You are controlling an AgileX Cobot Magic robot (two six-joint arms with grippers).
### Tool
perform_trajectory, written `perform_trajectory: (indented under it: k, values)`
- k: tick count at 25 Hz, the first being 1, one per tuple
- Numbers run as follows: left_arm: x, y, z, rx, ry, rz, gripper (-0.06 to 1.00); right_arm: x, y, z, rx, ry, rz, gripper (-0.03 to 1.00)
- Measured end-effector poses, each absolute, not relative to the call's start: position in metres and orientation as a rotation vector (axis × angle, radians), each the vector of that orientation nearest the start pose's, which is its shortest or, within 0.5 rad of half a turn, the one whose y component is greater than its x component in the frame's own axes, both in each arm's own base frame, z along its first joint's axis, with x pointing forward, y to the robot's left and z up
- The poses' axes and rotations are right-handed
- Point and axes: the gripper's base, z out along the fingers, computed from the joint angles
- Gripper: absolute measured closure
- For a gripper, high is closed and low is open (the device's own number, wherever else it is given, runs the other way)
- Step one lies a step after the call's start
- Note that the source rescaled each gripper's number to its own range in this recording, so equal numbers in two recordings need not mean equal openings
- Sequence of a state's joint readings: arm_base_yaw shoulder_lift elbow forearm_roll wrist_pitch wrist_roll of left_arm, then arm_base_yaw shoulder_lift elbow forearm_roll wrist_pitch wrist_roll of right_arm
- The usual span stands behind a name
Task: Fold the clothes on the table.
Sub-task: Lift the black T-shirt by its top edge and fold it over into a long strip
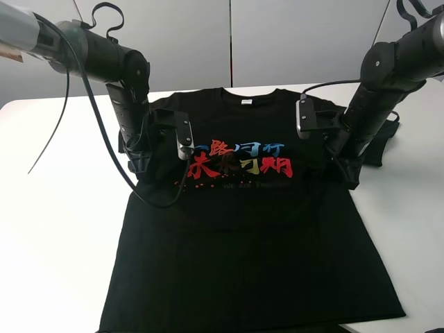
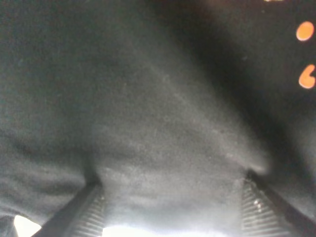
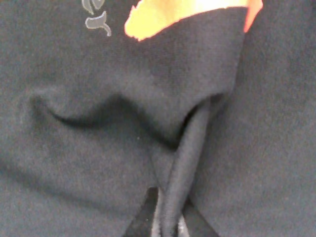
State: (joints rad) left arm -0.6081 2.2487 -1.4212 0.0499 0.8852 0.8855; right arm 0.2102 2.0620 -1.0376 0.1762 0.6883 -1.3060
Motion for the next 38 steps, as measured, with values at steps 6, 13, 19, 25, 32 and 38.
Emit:
perform_trajectory:
  k: [6,13,19,25,32,38]
  values:
    - [0.33,-0.225,0.075,2.262,2.309,0.074,0.75,0.32,0.079,0.074,-1.983,2.414,0.189,0.96]
    - [0.33,-0.226,0.075,2.294,2.279,0.108,0.85,0.32,0.079,0.074,-1.983,2.414,0.189,0.96]
    - [0.33,-0.225,0.075,2.296,2.282,0.108,0.93,0.32,0.079,0.074,-1.985,2.412,0.188,0.96]
    - [0.329,-0.224,0.085,2.261,2.285,0.13,0.93,0.33,0.08,0.093,-1.947,2.356,0.117,0.97]
    - [0.366,-0.204,0.165,1.897,2.213,0.38,0.94,0.38,0.085,0.225,-1.663,2.067,-0.263,0.97]
    - [0.389,-0.173,0.326,1.405,2.015,0.429,0.94,0.38,0.081,0.333,-1.463,1.948,-0.407,0.97]
